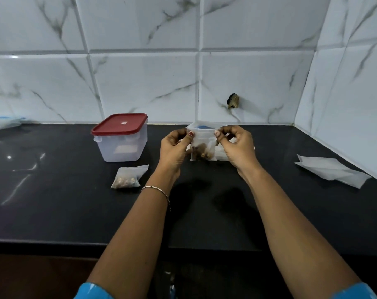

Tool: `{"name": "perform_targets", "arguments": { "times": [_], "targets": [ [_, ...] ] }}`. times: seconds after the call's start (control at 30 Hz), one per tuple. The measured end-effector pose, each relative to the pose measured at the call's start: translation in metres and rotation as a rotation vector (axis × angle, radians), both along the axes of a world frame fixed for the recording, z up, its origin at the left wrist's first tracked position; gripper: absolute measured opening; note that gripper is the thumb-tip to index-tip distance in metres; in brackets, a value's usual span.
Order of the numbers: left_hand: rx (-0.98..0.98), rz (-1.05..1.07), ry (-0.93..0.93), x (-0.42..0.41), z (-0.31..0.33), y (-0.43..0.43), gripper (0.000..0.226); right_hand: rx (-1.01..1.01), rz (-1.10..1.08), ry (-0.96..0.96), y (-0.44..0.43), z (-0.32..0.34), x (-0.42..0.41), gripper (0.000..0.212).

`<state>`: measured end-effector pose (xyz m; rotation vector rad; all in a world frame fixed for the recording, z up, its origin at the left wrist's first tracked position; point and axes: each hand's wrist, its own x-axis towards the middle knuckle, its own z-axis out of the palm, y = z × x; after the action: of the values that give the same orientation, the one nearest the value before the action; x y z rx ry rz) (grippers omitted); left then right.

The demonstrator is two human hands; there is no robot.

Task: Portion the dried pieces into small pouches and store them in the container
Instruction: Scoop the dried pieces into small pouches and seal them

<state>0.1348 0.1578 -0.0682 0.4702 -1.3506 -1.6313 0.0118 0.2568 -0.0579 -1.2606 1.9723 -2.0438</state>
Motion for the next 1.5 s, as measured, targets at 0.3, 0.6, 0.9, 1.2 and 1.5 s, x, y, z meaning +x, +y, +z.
{"name": "perform_targets", "arguments": {
  "times": [0.3,0.6,0.9,1.2,1.5],
  "targets": [
    [-0.029,-0.030,-0.024,-0.001,0.000,0.003,0.008,-0.026,0.077,-0.069,-0.002,0.000,0.005,0.003],
    [-0.057,-0.043,-0.061,-0.002,0.000,0.004,0.020,-0.017,0.152,-0.079,-0.001,0.000,0.010,0.007],
    [-0.140,-0.035,-0.098,-0.003,0.001,0.013,0.020,-0.045,0.186,-0.145,-0.005,-0.003,0.016,0.012],
    [-0.201,0.029,-0.123,-0.004,-0.001,0.011,0.004,0.030,0.015,-0.076,-0.008,-0.005,0.016,0.015],
    [-0.158,0.077,-0.140,-0.009,-0.005,0.002,0.005,0.020,-0.101,-0.167,-0.005,-0.004,0.012,0.023]
  ]
}}
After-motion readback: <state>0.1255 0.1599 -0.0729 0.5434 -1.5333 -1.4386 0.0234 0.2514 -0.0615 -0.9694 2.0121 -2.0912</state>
